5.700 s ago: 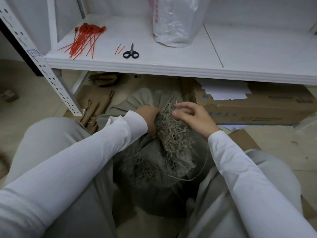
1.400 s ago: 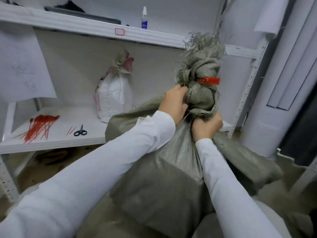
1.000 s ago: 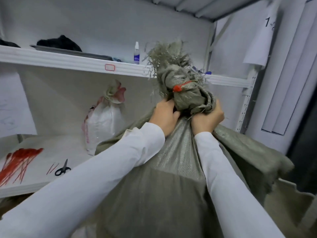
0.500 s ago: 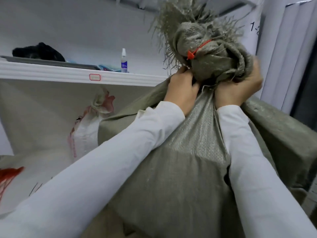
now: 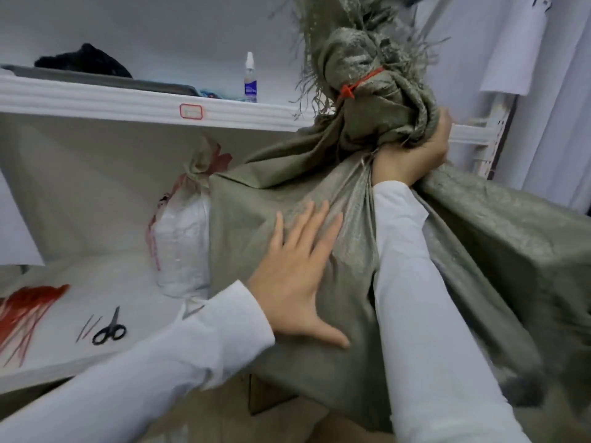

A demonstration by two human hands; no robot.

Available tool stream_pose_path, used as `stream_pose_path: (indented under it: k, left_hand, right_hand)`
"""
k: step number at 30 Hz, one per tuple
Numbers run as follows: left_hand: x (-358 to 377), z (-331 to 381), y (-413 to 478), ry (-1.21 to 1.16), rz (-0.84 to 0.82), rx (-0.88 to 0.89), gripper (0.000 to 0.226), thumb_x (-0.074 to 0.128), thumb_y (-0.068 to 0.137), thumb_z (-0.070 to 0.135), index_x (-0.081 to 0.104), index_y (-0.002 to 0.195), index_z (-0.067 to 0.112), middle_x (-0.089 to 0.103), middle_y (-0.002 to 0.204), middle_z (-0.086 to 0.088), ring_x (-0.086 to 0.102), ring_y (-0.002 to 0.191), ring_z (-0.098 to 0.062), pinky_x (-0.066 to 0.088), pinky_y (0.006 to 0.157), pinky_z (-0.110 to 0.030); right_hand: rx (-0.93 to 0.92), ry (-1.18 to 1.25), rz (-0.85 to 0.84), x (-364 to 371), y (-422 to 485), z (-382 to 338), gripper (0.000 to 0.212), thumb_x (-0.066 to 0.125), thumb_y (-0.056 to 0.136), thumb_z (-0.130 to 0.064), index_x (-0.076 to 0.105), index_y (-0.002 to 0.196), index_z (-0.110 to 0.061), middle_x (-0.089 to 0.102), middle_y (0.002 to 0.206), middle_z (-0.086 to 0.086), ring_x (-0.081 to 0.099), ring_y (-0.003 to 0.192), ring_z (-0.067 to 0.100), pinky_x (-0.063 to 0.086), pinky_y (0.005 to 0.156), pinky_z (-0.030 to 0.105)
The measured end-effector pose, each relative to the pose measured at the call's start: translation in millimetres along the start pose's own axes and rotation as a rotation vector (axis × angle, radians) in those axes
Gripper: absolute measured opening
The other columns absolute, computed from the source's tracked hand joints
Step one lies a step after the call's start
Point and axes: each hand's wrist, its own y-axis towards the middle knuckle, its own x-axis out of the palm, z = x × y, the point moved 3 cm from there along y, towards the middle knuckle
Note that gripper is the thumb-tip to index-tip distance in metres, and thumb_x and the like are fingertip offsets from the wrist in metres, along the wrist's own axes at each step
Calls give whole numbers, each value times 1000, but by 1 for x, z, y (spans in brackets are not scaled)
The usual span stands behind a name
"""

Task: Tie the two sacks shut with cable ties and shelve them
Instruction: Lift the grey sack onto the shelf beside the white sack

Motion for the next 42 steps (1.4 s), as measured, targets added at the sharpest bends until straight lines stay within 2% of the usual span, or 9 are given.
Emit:
stream_pose_path:
  k: [2,5,10,18,23,26,30,36,42]
  left_hand:
    - [20,-19,1,115,-27,-2,143,65,49,82,-29,143,31,-26,157,0,-29,143,-23,-13,112,-60]
    - [44,-47,10,139,-110,-92,131,73,60,67,-23,145,37,-23,157,0,-25,144,-25,0,111,-69]
    - [62,-52,38,116,-102,-166,117,72,66,61,-4,150,32,-11,159,0,-16,146,-28,7,108,-72]
    - [57,-54,95,66,-112,-280,98,78,72,37,13,146,37,-2,160,-2,-5,146,-36,10,105,-76]
    - [54,-67,98,178,8,-251,79,73,74,26,27,138,26,29,145,-3,27,136,-34,28,104,-66]
    - [56,-87,91,208,106,-272,71,67,77,18,30,137,22,35,139,-3,36,127,-33,31,105,-62]
    - [56,-108,89,173,130,-343,63,64,77,17,34,133,18,39,136,-2,39,122,-34,25,108,-63]
    - [47,-126,94,148,266,-330,64,70,62,17,44,120,13,48,122,-5,46,111,-35,26,107,-63]
    - [37,-135,101,205,557,-224,63,75,52,21,46,107,12,54,104,-7,54,92,-35,41,93,-64]
  right_hand:
    - [5,-16,-108,14,-13,2,8,45,72,-24,53,74,-24,49,76,4,44,74,11,41,70,23]
    - [-33,-154,-194,6,-34,28,14,56,71,-7,62,83,-12,57,81,5,51,76,14,42,72,20]
    - [10,-337,-195,-15,-52,59,11,53,67,1,61,74,-3,61,77,16,49,68,20,40,68,28]
    - [161,-433,-146,-42,-29,76,35,48,66,-5,67,94,2,67,96,20,56,89,35,41,79,29]
    - [275,-207,-105,-26,-19,72,30,58,72,-5,69,100,-1,68,95,2,58,81,7,44,80,8]
    - [350,-59,-154,0,-22,69,33,55,75,-2,64,104,-14,65,100,-4,61,97,7,47,93,16]
    - [420,14,-230,35,-31,70,33,55,77,-3,63,109,-4,66,110,5,61,106,19,47,104,32]
    - [507,214,-285,69,-32,58,24,51,80,-2,55,88,-23,60,92,-2,58,84,7,51,89,24]
    - [405,434,-209,76,-18,52,38,40,79,17,56,95,-15,61,91,-4,60,79,-2,48,84,16]
